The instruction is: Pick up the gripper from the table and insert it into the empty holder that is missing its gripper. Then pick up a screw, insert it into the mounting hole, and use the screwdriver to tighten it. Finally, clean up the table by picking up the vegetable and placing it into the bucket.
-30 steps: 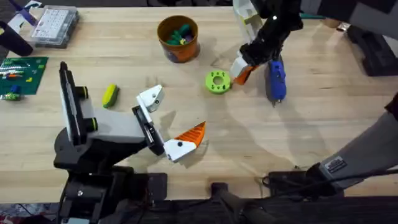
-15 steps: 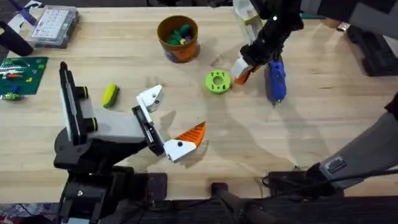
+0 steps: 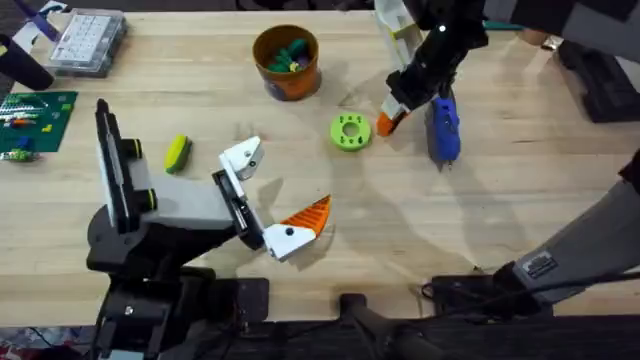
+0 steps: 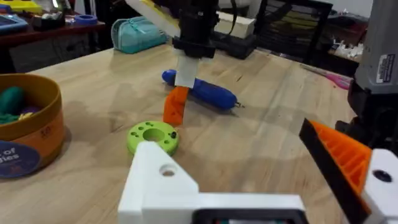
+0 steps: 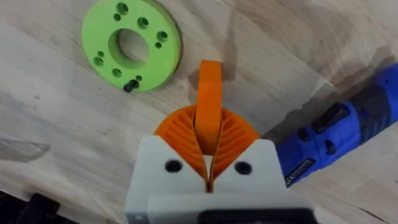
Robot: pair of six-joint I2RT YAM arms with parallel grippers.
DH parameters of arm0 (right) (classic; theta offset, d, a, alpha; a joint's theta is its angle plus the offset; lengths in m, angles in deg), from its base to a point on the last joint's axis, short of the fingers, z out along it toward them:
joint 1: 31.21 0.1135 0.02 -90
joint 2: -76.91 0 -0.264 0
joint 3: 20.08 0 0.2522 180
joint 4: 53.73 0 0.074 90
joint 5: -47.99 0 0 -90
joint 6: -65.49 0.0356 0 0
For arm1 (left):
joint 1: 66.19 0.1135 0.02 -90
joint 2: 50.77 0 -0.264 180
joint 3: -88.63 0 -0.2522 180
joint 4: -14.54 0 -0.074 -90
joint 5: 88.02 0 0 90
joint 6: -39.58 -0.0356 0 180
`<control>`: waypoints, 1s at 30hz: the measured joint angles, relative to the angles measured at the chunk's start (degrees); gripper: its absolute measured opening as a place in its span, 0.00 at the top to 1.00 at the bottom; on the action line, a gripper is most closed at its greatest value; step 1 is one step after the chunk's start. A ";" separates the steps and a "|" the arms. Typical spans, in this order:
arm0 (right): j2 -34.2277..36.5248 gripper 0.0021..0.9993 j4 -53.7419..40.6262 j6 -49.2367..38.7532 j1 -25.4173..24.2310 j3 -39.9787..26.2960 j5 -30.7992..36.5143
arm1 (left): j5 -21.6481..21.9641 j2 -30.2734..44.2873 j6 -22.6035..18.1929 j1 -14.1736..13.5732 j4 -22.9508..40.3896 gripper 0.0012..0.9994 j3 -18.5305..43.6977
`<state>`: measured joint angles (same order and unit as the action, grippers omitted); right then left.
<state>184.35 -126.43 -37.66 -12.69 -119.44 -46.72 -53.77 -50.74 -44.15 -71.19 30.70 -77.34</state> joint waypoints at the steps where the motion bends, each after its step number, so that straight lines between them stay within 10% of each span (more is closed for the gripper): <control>1: 0.00 0.99 0.00 -0.01 0.00 0.00 -0.01 | 0.00 0.00 0.00 0.00 0.00 0.01 0.00; 30: -8.49 0.99 -6.75 1.17 0.00 -3.82 -0.27 | -2.94 0.00 0.00 0.00 0.00 0.01 0.00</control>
<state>175.86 -133.18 -36.49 -12.69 -123.27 -46.99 -56.71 -50.74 -44.15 -71.19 30.70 -77.34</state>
